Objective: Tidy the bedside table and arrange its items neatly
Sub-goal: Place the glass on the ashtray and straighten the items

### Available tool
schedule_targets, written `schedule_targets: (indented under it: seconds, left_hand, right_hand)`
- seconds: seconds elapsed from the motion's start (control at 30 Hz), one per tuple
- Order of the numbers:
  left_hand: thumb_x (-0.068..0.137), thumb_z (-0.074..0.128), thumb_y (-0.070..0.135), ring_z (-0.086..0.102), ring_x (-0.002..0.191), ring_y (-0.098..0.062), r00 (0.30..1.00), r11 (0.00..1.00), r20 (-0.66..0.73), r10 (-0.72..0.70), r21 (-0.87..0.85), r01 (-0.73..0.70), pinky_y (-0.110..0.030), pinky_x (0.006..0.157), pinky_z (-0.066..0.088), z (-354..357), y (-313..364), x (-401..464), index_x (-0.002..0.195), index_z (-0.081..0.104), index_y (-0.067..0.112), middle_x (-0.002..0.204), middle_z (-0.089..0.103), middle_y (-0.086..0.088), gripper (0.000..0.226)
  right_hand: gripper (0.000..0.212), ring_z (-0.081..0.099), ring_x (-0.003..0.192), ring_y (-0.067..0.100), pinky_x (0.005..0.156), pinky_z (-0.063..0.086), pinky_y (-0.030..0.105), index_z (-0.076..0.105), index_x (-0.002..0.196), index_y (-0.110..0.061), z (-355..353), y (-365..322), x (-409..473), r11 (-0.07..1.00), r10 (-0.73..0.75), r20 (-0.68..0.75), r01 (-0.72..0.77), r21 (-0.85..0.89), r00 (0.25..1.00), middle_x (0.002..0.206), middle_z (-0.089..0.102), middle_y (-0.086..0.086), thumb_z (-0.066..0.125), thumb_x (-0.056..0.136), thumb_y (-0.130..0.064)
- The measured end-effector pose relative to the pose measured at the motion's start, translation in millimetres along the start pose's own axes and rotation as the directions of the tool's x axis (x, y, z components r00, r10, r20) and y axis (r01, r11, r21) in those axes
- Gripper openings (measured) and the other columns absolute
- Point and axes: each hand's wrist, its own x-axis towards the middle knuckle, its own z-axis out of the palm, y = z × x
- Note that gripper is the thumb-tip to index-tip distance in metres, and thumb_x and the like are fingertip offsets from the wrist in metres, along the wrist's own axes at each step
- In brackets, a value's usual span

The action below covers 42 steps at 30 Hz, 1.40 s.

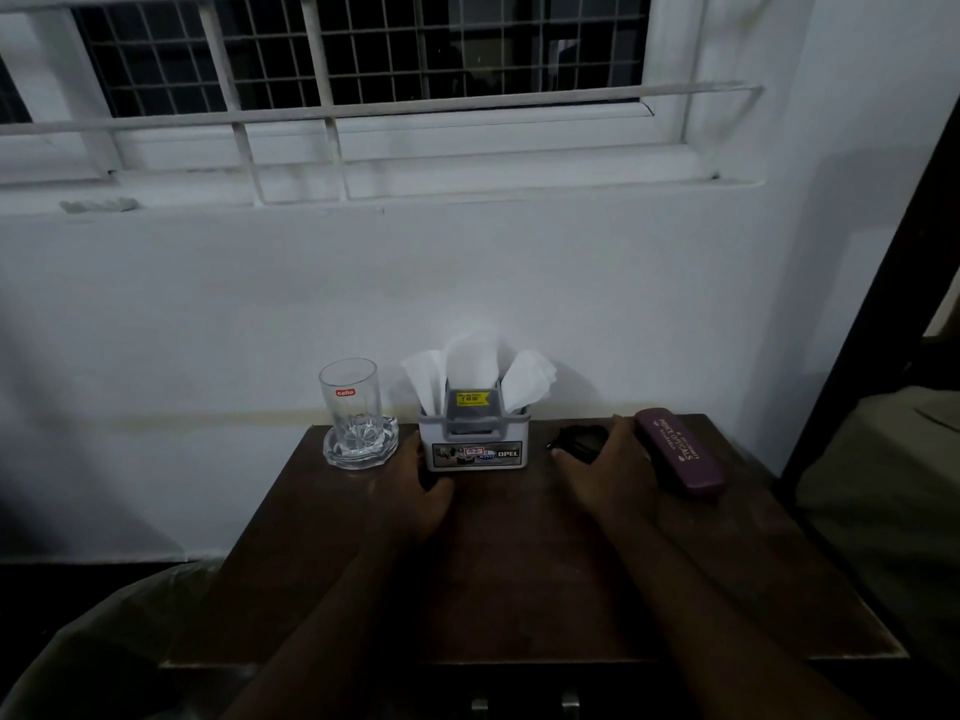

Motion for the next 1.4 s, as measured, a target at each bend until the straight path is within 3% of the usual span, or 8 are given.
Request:
schedule_targets:
  seconds: [0.1,0.37,0.53,0.63,0.77,0.87,1.0,1.4]
  left_hand:
    - [0.072,0.062,0.030,0.060,0.110,-0.010,1.000,1.000,0.005,-0.015,-0.006,0.015,-0.043,0.100,0.047,0,-2,3,0.124,0.046,0.043,0.106,0.057,0.026,0.056]
    - [0.076,0.067,0.025,0.060,0.110,-0.012,0.999,0.999,0.017,-0.038,0.011,0.038,-0.040,0.099,0.048,-1,-2,3,0.126,0.048,0.037,0.106,0.055,0.024,0.055]
    - [0.075,0.067,0.026,0.061,0.110,-0.013,1.000,1.000,0.003,-0.030,-0.002,0.030,-0.040,0.098,0.049,0,-2,2,0.127,0.049,0.037,0.117,0.064,0.013,0.056]
    - [0.076,0.069,0.027,0.061,0.109,-0.013,0.999,0.999,-0.003,-0.043,-0.011,0.043,-0.041,0.097,0.049,1,-2,3,0.127,0.049,0.037,0.114,0.061,0.017,0.056]
    - [0.074,0.069,0.030,0.061,0.111,-0.015,0.998,0.997,0.005,-0.070,-0.030,0.070,-0.045,0.098,0.048,2,-5,4,0.126,0.048,0.039,0.118,0.065,0.011,0.057]
    - [0.068,0.066,0.039,0.061,0.110,-0.014,0.997,0.996,0.020,-0.078,-0.042,0.079,-0.045,0.098,0.049,1,-7,6,0.124,0.046,0.044,0.116,0.063,0.017,0.059]
    - [0.075,0.069,0.029,0.060,0.112,-0.015,0.997,0.996,0.021,-0.069,-0.047,0.070,-0.044,0.099,0.048,1,-4,1,0.126,0.048,0.041,0.110,0.059,0.021,0.057]
    - [0.075,0.071,0.023,0.062,0.108,-0.020,0.998,0.998,-0.020,-0.060,-0.003,0.060,-0.043,0.097,0.048,2,-2,1,0.121,0.048,0.038,0.117,0.066,0.006,0.054]
  right_hand:
    - [0.069,0.056,0.113,0.030,0.088,0.049,0.039,0.043,0.117,-0.018,1,2,2,0.998,-0.009,0.008,0.009,-0.055,1.000,0.120,0.060,0.008,0.074,0.067,-0.053]
    - [0.063,0.049,0.125,0.031,0.102,0.039,0.043,0.043,0.130,-0.020,2,2,6,0.990,-0.002,0.051,0.008,-0.138,0.999,0.129,0.056,0.010,0.068,0.078,-0.046]
    - [0.083,0.041,0.135,0.030,0.109,0.036,0.045,0.032,0.144,-0.018,-3,-1,0,0.997,-0.007,0.063,0.012,-0.078,0.998,0.143,0.048,0.009,0.072,0.077,-0.046]
    - [0.073,0.041,0.134,0.027,0.108,0.038,0.048,0.039,0.141,-0.018,-17,1,-12,0.989,-0.140,-0.121,0.144,0.028,0.983,0.141,0.049,0.007,0.070,0.079,-0.043]
    - [0.048,0.046,0.129,0.026,0.102,0.039,0.048,0.054,0.126,-0.020,-50,19,-10,0.915,-0.393,-0.393,0.311,-0.259,0.831,0.134,0.054,0.003,0.061,0.083,-0.040]
    - [0.058,0.043,0.129,0.029,0.103,0.035,0.047,0.050,0.129,-0.022,-62,35,-2,0.956,-0.210,-0.382,0.107,-0.275,0.900,0.139,0.048,0.005,0.065,0.076,-0.041]
    - [0.056,0.049,0.118,0.034,0.094,0.043,0.043,0.053,0.125,-0.013,-60,40,1,0.982,-0.005,-0.237,-0.040,-0.186,0.971,0.129,0.052,0.012,0.067,0.077,-0.036]
    - [0.052,0.055,0.104,0.033,0.089,0.047,0.037,0.059,0.124,-0.011,-55,42,5,0.991,-0.029,-0.166,0.007,-0.133,0.986,0.114,0.057,0.013,0.068,0.077,-0.032]
